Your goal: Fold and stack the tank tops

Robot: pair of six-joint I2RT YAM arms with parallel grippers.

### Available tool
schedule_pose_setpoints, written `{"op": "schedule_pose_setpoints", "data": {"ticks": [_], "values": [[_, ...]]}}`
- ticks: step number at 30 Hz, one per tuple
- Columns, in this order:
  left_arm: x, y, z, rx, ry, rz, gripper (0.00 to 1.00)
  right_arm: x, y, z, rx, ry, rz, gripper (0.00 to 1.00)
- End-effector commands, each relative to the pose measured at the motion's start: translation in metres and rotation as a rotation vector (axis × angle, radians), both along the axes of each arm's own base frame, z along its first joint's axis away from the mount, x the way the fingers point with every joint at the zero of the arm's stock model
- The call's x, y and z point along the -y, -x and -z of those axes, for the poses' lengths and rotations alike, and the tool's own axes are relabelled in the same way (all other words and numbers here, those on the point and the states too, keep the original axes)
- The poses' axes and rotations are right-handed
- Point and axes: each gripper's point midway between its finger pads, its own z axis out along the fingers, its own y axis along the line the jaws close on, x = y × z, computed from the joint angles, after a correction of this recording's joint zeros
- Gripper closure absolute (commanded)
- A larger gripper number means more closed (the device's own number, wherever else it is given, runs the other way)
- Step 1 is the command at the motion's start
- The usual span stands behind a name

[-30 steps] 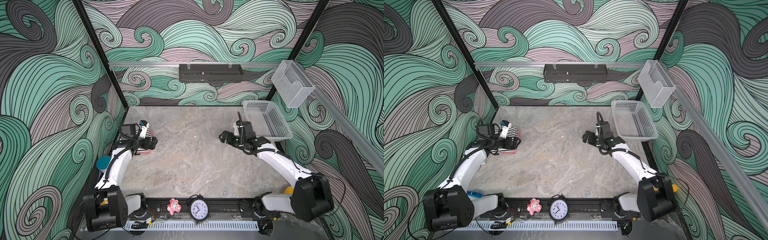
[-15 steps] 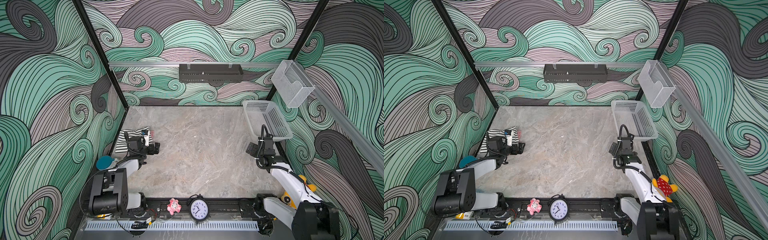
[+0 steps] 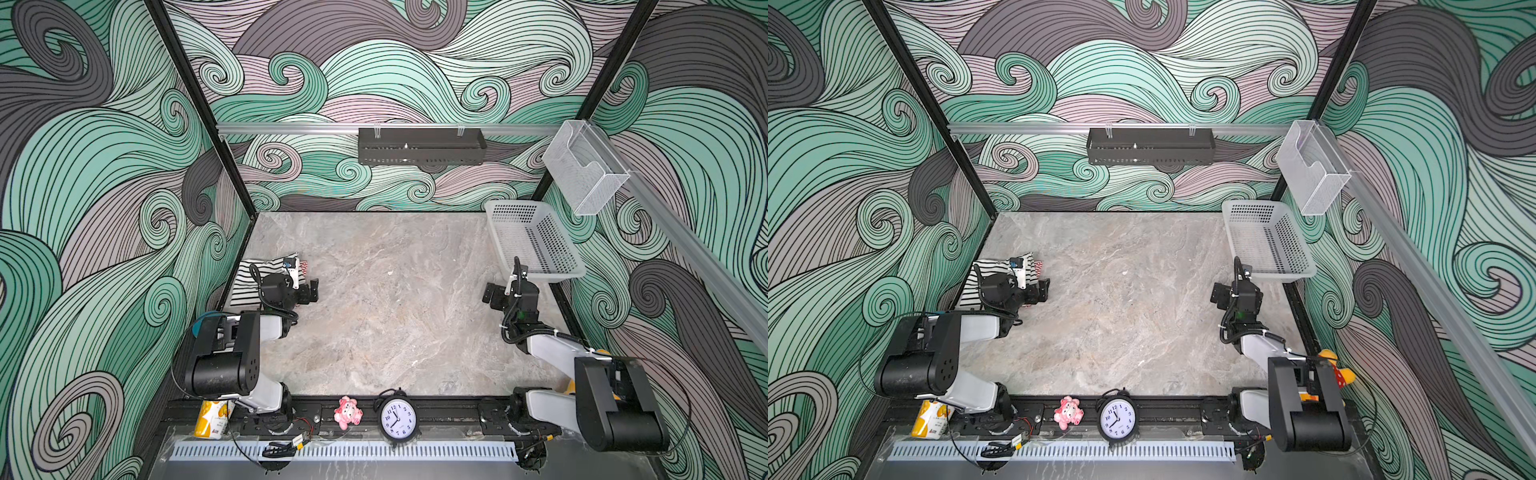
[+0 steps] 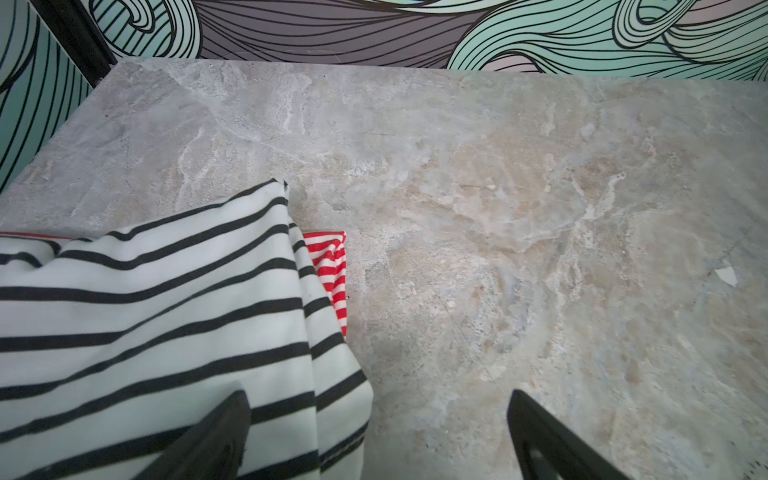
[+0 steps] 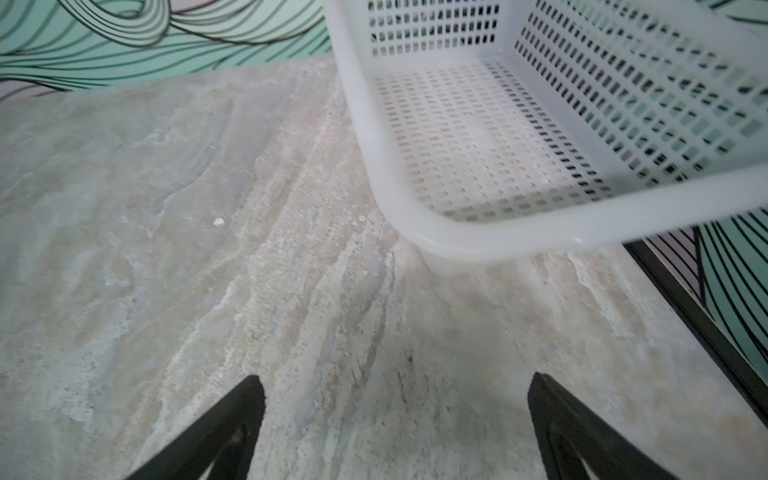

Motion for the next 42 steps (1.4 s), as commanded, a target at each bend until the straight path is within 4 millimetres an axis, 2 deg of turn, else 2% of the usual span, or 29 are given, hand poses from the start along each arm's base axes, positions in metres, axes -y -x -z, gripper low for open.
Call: {"op": "schedule_pose_setpoints", "data": {"ticks": [1, 7, 9, 42], "values": [[-0.007, -0.012, -0.016, 0.046, -0.002, -0.041, 0.01, -0.014, -0.024, -0.031, 0.149, 0.035, -0.109, 0.01], [-0.005, -0.012, -0.016, 0.048, 0.007, -0.026, 0.01, -0.027, -0.043, -0.004, 0.148, 0.046, -0.188, 0.01], [0.004, -0.009, -0.019, 0.066, 0.02, 0.045, 0.01, -0.028, -0.042, 0.0, 0.099, 0.041, -0.197, 0.01], [0.006, -0.009, -0.018, 0.061, 0.022, 0.056, 0.01, -0.028, -0.044, 0.0, 0.1, 0.048, -0.194, 0.01]]}}
